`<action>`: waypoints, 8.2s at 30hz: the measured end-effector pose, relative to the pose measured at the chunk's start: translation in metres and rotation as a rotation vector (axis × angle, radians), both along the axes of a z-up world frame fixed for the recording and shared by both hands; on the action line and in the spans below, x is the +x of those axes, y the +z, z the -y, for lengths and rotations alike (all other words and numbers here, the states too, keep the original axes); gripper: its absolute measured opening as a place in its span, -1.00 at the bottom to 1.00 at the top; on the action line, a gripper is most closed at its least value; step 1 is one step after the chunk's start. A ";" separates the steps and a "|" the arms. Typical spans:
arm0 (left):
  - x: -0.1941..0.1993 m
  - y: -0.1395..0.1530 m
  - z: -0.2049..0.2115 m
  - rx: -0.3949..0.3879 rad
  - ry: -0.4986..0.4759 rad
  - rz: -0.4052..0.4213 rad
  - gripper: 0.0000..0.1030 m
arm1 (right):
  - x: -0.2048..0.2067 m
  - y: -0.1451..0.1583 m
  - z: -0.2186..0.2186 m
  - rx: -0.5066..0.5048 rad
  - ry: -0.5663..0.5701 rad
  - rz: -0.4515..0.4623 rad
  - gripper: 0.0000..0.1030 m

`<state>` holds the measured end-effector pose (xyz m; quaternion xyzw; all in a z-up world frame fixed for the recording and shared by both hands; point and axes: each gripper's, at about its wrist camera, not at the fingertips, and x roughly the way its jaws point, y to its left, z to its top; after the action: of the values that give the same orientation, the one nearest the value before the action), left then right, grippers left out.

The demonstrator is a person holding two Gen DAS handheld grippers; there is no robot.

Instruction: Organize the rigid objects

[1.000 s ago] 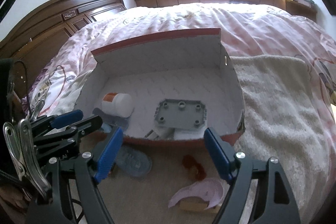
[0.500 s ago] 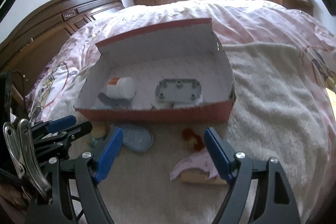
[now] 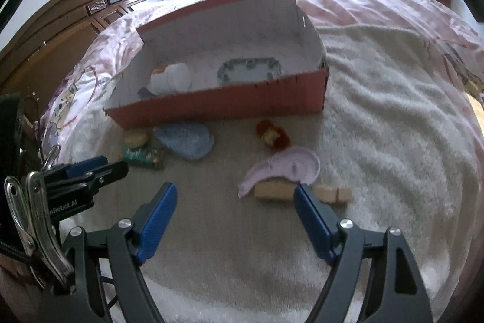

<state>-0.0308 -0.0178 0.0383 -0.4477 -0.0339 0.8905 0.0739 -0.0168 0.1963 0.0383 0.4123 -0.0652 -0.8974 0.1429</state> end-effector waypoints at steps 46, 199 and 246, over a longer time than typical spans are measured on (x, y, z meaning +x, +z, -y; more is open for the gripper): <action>0.021 -0.011 0.006 -0.049 -0.055 -0.033 0.59 | 0.008 -0.022 0.002 0.003 0.007 0.034 0.62; -0.111 0.033 -0.030 -0.022 -0.023 -0.175 0.59 | -0.101 0.029 0.009 -0.003 0.004 -0.144 -0.36; -0.100 0.039 -0.024 -0.043 -0.003 -0.196 0.60 | -0.088 0.037 0.011 -0.067 0.007 -0.153 -0.05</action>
<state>-0.1304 0.0063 0.0773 -0.3602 -0.0065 0.9303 0.0684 -0.1045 0.1856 0.0754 0.3378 -0.0825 -0.9231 0.1643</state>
